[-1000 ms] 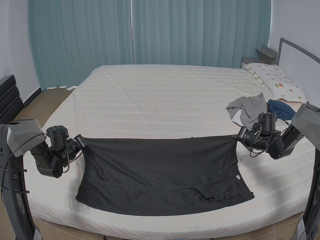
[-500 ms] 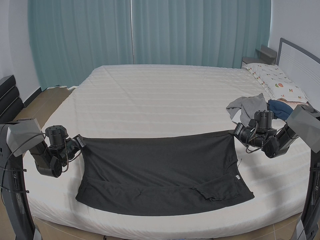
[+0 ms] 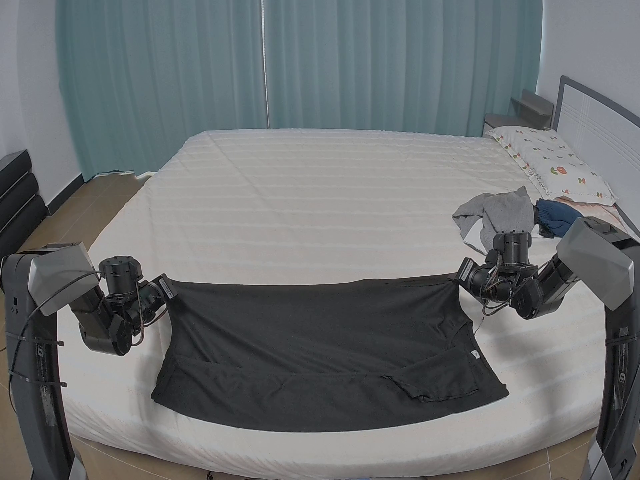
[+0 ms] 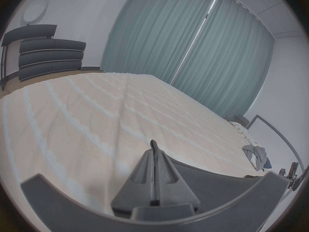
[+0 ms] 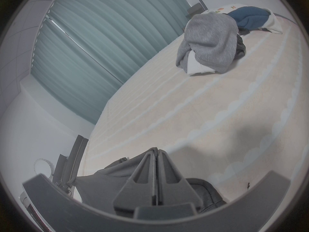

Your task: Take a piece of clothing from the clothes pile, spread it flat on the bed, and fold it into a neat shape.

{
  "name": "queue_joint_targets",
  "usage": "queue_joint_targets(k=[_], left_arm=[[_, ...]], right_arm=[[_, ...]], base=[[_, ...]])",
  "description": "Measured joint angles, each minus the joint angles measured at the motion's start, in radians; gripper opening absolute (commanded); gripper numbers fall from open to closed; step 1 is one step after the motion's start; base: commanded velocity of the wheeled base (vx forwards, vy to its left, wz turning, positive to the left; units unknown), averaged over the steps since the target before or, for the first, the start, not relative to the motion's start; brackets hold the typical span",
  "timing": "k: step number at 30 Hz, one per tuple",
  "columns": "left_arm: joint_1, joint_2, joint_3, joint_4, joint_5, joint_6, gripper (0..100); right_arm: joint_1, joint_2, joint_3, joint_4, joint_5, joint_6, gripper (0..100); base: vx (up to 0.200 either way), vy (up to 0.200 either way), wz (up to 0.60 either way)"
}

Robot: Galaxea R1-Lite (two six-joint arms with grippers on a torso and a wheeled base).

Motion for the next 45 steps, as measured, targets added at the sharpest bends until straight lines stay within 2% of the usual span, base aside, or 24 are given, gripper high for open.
queue_joint_targets(k=[7, 13, 19, 27, 33, 38, 44, 45], left_arm=[[-0.002, 0.004, 0.006, 0.001, 0.001, -0.001, 0], [0.004, -0.027, 0.053, 0.0, 0.001, 0.003, 0], [0.004, -0.076, 0.126, -0.004, 0.0, 0.02, 0], [0.006, -0.113, 0.252, -0.028, 0.001, 0.13, 0], [0.003, -0.118, 0.368, -0.089, 0.003, 0.17, 0], [0.0, -0.101, 0.433, -0.103, 0.005, 0.184, 0], [-0.002, -0.093, 0.474, -0.105, 0.006, 0.186, 0], [-0.002, -0.092, 0.482, -0.105, 0.006, 0.186, 0]], right_arm=[[0.002, -0.012, 0.021, -0.003, 0.005, -0.001, 0], [-0.007, -0.063, 0.096, -0.003, 0.037, -0.011, 0], [-0.01, -0.12, 0.187, -0.01, 0.056, -0.052, 0], [-0.012, -0.194, 0.351, -0.026, 0.079, -0.12, 0], [-0.008, -0.215, 0.461, -0.031, 0.08, -0.193, 0], [-0.006, -0.21, 0.52, -0.032, 0.078, -0.234, 0], [-0.004, -0.193, 0.536, -0.034, 0.073, -0.243, 0], [-0.004, -0.191, 0.537, -0.034, 0.073, -0.243, 100]], base=[[0.0, 0.0, 0.0], [0.0, 0.0, 0.0], [0.0, 0.0, 0.0], [0.0, 0.0, 0.0], [0.0, 0.0, 0.0], [0.0, 0.0, 0.0], [0.0, 0.0, 0.0], [0.0, 0.0, 0.0]])
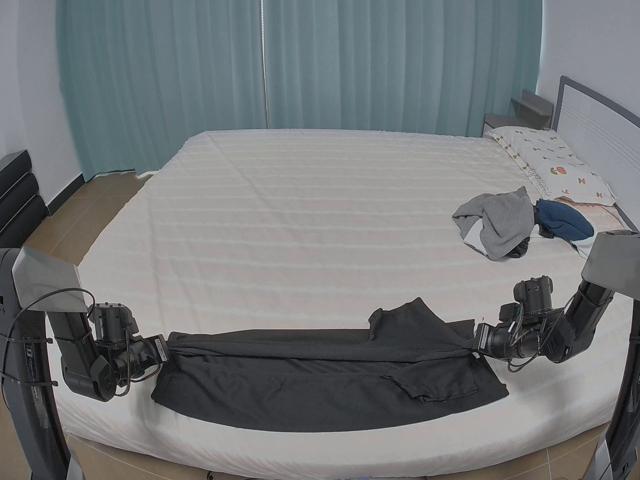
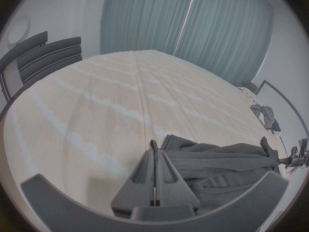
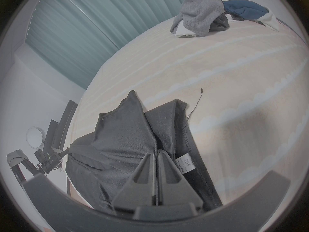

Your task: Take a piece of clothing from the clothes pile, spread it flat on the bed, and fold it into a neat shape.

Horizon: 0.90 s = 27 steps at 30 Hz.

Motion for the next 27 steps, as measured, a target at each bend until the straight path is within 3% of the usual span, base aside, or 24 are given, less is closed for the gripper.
queue_joint_targets(k=[1, 8, 17, 27], left_arm=[[0.0, 0.0, 0.005, 0.0, 0.0, 0.0, 100], [0.001, -0.002, 0.024, 0.0, 0.003, 0.0, 100], [0.017, -0.058, 0.026, 0.002, 0.005, -0.016, 100], [0.047, -0.127, -0.037, 0.043, -0.007, -0.163, 100]], right_arm=[[0.0, 0.001, 0.0, 0.001, 0.0, 0.0, 100], [-0.001, -0.007, -0.005, -0.009, 0.0, 0.014, 100], [-0.015, -0.085, -0.027, -0.011, 0.004, 0.098, 100], [-0.016, -0.069, -0.104, -0.006, 0.003, 0.224, 100]], base=[[0.0, 0.0, 0.0], [0.0, 0.0, 0.0], [0.0, 0.0, 0.0], [0.0, 0.0, 0.0]])
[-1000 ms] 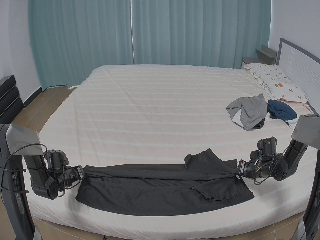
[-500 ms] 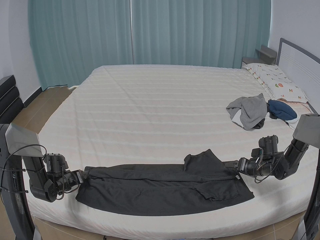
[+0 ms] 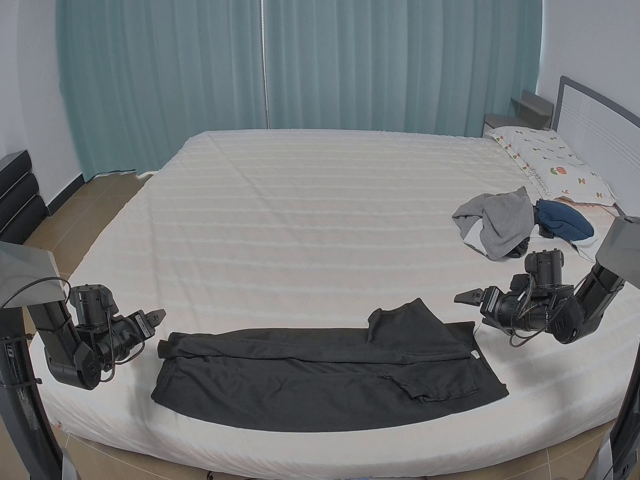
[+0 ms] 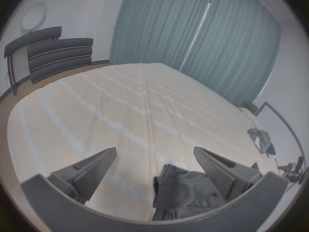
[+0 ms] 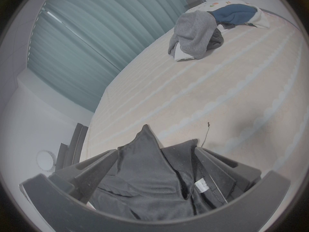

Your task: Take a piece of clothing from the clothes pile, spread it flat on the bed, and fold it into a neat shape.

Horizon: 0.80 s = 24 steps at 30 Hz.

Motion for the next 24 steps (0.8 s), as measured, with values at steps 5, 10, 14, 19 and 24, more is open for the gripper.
queue_joint_targets(k=[5, 10, 14, 19, 24], left_arm=[[-0.012, -0.006, -0.04, 0.079, -0.028, -0.135, 100], [-0.026, -0.008, -0.048, 0.14, -0.066, -0.253, 100], [-0.032, -0.011, -0.03, 0.188, -0.068, -0.266, 100], [-0.039, -0.011, -0.002, 0.203, -0.069, -0.277, 100], [-0.05, -0.006, -0.016, 0.205, -0.067, -0.354, 100]], right_arm=[[0.004, 0.023, -0.022, 0.0, 0.0, 0.11, 100], [0.008, 0.021, 0.004, 0.001, 0.004, 0.206, 100], [0.008, 0.004, 0.049, -0.01, 0.007, 0.24, 100], [0.001, -0.019, 0.099, -0.014, 0.006, 0.254, 100], [0.003, -0.04, 0.119, -0.014, 0.005, 0.255, 100]], base=[[0.0, 0.0, 0.0], [0.0, 0.0, 0.0], [0.0, 0.0, 0.0], [0.0, 0.0, 0.0], [0.0, 0.0, 0.0]])
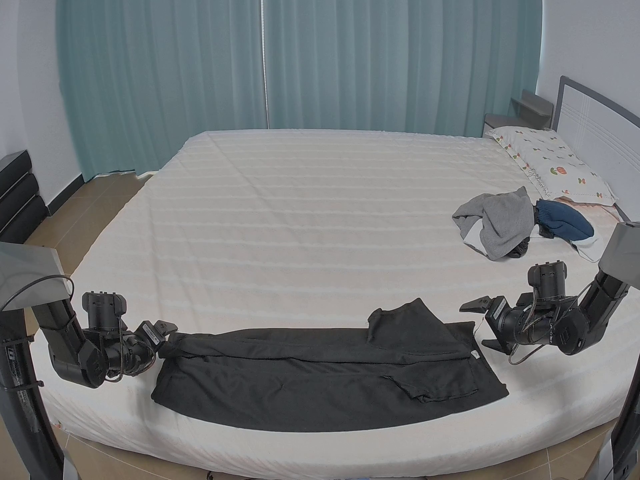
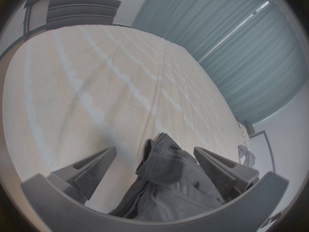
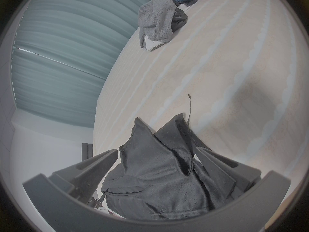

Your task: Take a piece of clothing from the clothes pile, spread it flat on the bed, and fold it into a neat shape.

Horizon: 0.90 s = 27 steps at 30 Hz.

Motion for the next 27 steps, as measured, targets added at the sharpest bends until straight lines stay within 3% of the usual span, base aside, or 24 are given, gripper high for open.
queue_joint_targets(k=[8, 9, 16, 21, 27], left_arm=[[-0.036, 0.015, -0.022, 0.0, 0.002, -0.04, 100], [-0.039, 0.017, -0.022, 0.0, 0.003, -0.04, 0], [-0.043, 0.024, -0.024, -0.004, 0.057, -0.038, 0], [-0.041, 0.016, -0.021, -0.01, 0.091, -0.03, 0], [-0.044, -0.023, -0.01, -0.011, 0.101, -0.027, 0]], right_arm=[[0.023, -0.038, 0.026, -0.002, 0.0, 0.0, 100], [0.026, -0.04, 0.028, -0.002, -0.002, 0.0, 100], [0.061, -0.058, 0.041, 0.005, -0.008, 0.005, 100], [0.093, -0.07, 0.039, 0.012, -0.012, 0.079, 100], [0.147, -0.074, 0.036, 0.036, -0.021, 0.096, 100]], base=[[0.0, 0.0, 0.0], [0.0, 0.0, 0.0], [0.0, 0.0, 0.0], [0.0, 0.0, 0.0], [0.0, 0.0, 0.0]])
